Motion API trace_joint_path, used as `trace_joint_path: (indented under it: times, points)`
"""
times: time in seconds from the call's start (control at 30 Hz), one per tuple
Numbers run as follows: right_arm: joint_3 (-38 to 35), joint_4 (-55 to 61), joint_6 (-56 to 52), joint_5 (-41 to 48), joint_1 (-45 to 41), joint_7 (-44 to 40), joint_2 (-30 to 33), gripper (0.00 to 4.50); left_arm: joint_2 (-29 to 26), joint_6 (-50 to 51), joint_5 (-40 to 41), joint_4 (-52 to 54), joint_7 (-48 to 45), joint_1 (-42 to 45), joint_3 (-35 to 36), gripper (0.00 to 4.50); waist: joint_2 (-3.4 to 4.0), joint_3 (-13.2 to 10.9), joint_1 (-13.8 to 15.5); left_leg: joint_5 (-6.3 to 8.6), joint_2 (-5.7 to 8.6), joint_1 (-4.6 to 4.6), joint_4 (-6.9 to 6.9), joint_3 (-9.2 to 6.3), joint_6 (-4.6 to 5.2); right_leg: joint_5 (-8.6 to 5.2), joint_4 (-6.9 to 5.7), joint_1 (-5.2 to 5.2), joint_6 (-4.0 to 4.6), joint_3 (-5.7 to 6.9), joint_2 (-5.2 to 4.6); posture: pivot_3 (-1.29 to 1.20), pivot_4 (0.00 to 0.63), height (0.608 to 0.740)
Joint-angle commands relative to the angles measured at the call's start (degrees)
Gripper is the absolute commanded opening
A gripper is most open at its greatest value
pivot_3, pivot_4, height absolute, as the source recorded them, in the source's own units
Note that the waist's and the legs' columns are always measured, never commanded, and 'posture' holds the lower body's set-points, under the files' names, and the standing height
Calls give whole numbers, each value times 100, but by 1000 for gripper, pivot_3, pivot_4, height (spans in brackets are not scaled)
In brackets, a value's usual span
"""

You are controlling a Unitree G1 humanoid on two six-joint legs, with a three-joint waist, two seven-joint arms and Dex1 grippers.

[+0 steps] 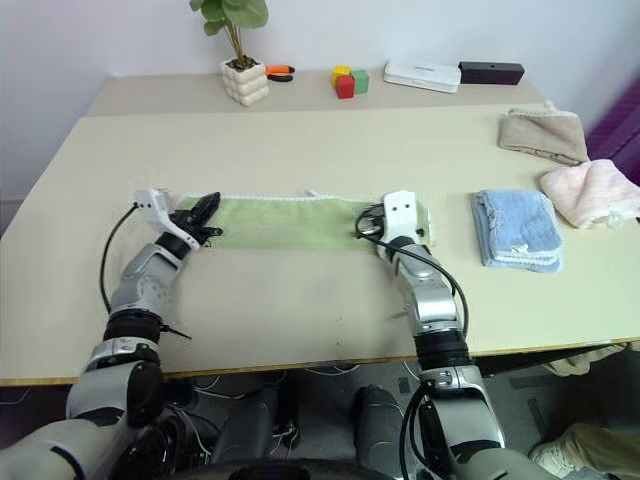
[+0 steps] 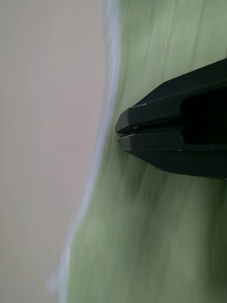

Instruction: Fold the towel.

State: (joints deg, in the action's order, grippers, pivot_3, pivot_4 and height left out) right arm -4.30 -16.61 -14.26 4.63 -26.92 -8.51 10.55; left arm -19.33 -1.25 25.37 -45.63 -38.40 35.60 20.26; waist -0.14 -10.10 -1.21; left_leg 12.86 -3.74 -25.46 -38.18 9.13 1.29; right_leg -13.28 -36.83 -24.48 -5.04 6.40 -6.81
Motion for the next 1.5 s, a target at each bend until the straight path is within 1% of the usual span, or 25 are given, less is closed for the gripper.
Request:
trace_joint_path:
  times: [0.03,0.17,0.23,0.27,0.33,0.43,0.47,0.5,0.53,0.57,0.67,0.73,0.83,0.93,1.0,1.03,1.13,1.23,1.37,1.5]
  points:
    - [-215,-240,297,-102,-85,38,321,25,-302,-189,38,-271,-111,62,242,15,0,0,-4,0,-1,1,2,-1,0,0,0,0,0,0,0,0,150,740]
    - [-528,-425,404,324,-108,-346,509,25,-491,-107,106,-372,-271,114,304,15,-1,1,3,0,-1,1,3,0,0,0,1,1,1,0,0,0,150,740]
    - [-702,-349,366,575,-154,-560,572,549,-549,-25,207,-306,-548,76,340,0,-1,0,1,0,-1,1,2,0,0,0,2,2,0,0,0,0,150,740]
    - [-713,-263,329,592,-159,-616,626,844,-565,26,261,-205,-667,47,349,257,-1,0,3,0,-1,1,3,0,0,0,2,1,0,0,0,0,150,740]
    - [-805,118,95,820,-121,-765,692,1836,-607,132,401,141,-1066,-45,312,927,0,0,1,0,-1,0,3,0,0,0,3,1,0,0,0,0,150,740]
    - [-1169,772,-578,1387,-19,-720,723,3324,-720,375,556,627,-1404,-154,298,2437,0,-1,8,0,-4,-1,4,-3,-1,0,4,-2,0,-1,-1,0,150,740]
    - [-1451,1121,-1013,1779,53,-601,697,3874,-809,433,546,821,-1527,-201,257,2958,0,-1,20,0,-5,-2,4,-6,0,0,4,-2,1,-1,-1,0,150,740]
    - [-1719,1462,-1478,2214,134,-501,662,4328,-887,534,551,1064,-1635,-256,206,3468,0,-1,26,1,-5,-3,4,-8,1,0,4,-2,1,-1,0,0,150,740]
    - [-1903,1856,-1938,2649,278,-496,675,4500,-988,615,527,1230,-1796,-305,140,4001,-1,0,38,2,-6,-3,4,-9,3,0,5,-2,1,-1,-1,0,150,740]
    - [-2050,2172,-2303,2993,403,-460,684,4500,-1070,639,489,1333,-1922,-342,84,4489,0,0,42,5,-6,-4,4,-13,6,0,7,-1,1,-1,-1,0,150,740]
    - [-2581,3039,-3401,4263,759,-36,602,4500,-1230,1024,598,1783,-2027,-374,13,4489,0,0,49,22,-11,-3,8,-17,34,1,15,1,2,0,-2,0,150,740]
    - [-2904,3390,-3980,5007,972,495,519,4500,-1366,1136,576,1835,-2252,-376,-55,4489,0,0,41,23,-12,-3,8,-18,35,2,16,1,5,-1,-3,0,150,740]
    - [-3031,3692,-4600,5818,1323,1002,518,4500,-1501,1146,530,1863,-2549,-361,-172,4489,1,1,36,24,-12,-2,11,-19,35,2,21,0,6,-1,-3,0,150,740]
    - [-3170,3694,-4796,6873,1594,1774,305,4500,-1613,1265,668,2066,-3078,-347,-303,4489,1,0,39,25,-12,-5,17,-18,37,2,33,0,7,0,-2,0,150,740]
    - [-3186,3592,-4681,7571,1656,2275,196,4500,-1708,1497,817,2290,-3432,-373,-374,4489,1,0,39,25,-12,-9,18,-18,37,2,41,1,6,0,-1,0,150,740]
    - [-3151,3554,-4630,7782,1662,2444,207,4500,-1767,1495,788,2358,-3587,-381,-442,4489,2,0,33,25,-12,-10,18,-17,38,2,45,1,6,0,-1,0,150,740]
    - [-3016,3350,-4381,8237,1637,2941,199,4500,-1879,1406,629,2344,-3885,-214,-645,4489,2,0,35,27,-12,-9,18,-15,41,2,54,4,6,-1,-1,0,150,740]
    - [-2846,3159,-4125,8509,1613,3299,190,4500,-1950,1443,563,2303,-4059,-46,-801,4489,2,0,43,28,-12,-12,18,-15,42,2,58,4,8,0,0,0,150,740]
    - [-2614,2898,-3870,8403,1639,3531,261,4500,-2035,1487,502,2479,-4209,-88,-952,4489,3,-1,21,29,-10,-12,19,-14,44,3,60,4,6,-1,0,0,150,740]
    - [-2521,2694,-3607,8286,1568,3540,341,4500,-2044,1612,575,2727,-4151,-206,-949,4489,3,0,16,29,-11,-13,21,-14,45,3,62,4,4,-1,2,0,150,740]
